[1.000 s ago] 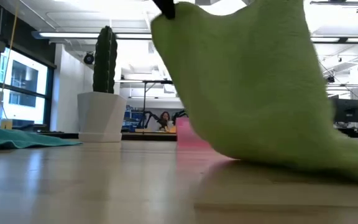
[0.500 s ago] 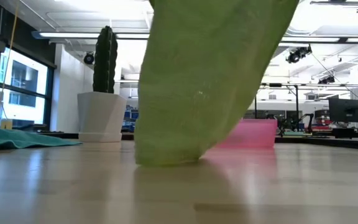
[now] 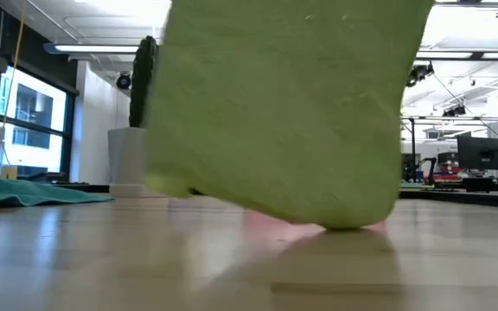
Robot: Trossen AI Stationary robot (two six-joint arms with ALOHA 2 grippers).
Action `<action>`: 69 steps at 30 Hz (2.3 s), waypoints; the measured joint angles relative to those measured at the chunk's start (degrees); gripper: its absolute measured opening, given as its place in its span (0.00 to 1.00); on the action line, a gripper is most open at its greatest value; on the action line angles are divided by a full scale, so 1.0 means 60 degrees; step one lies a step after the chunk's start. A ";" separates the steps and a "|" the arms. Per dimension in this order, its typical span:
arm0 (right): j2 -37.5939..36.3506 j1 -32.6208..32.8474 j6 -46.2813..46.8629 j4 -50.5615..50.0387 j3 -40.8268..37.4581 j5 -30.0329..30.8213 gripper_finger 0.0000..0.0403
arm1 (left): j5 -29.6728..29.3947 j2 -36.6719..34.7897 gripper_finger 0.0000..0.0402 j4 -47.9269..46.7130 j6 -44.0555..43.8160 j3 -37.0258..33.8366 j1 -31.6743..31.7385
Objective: Roll microfiber towels into tight, uniform cylinder then place into a basket
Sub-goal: Roll the light green microfiber cloth
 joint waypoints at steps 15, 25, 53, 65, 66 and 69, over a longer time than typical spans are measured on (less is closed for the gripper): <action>0.0132 -0.1219 -0.0680 -0.2414 0.1627 0.3246 0.00 | -0.2742 0.0366 0.00 -0.0001 0.1313 -0.0019 0.1203; 0.1174 -0.1672 0.0134 -0.4627 0.1869 0.2948 0.00 | -0.2462 0.0334 0.00 0.0011 0.0774 -0.0631 0.1429; 0.4856 0.0887 0.4795 -0.3537 0.1869 -0.0594 0.00 | 0.0395 0.0347 0.00 0.6272 -0.1561 -0.6100 -0.1666; 0.6588 0.1318 0.4310 -0.2518 0.1865 -0.0717 0.00 | 0.0923 0.0352 0.00 0.8605 -0.2297 -0.7470 -0.2447; 0.6592 0.1268 0.4272 -0.2507 0.1865 -0.0694 0.00 | 0.0924 0.0352 0.00 0.8453 -0.2293 -0.7508 -0.2447; 0.6476 0.1062 0.4204 -0.2570 0.1865 -0.0597 0.00 | 0.0789 0.0354 0.00 0.8070 -0.2291 -0.7496 -0.2267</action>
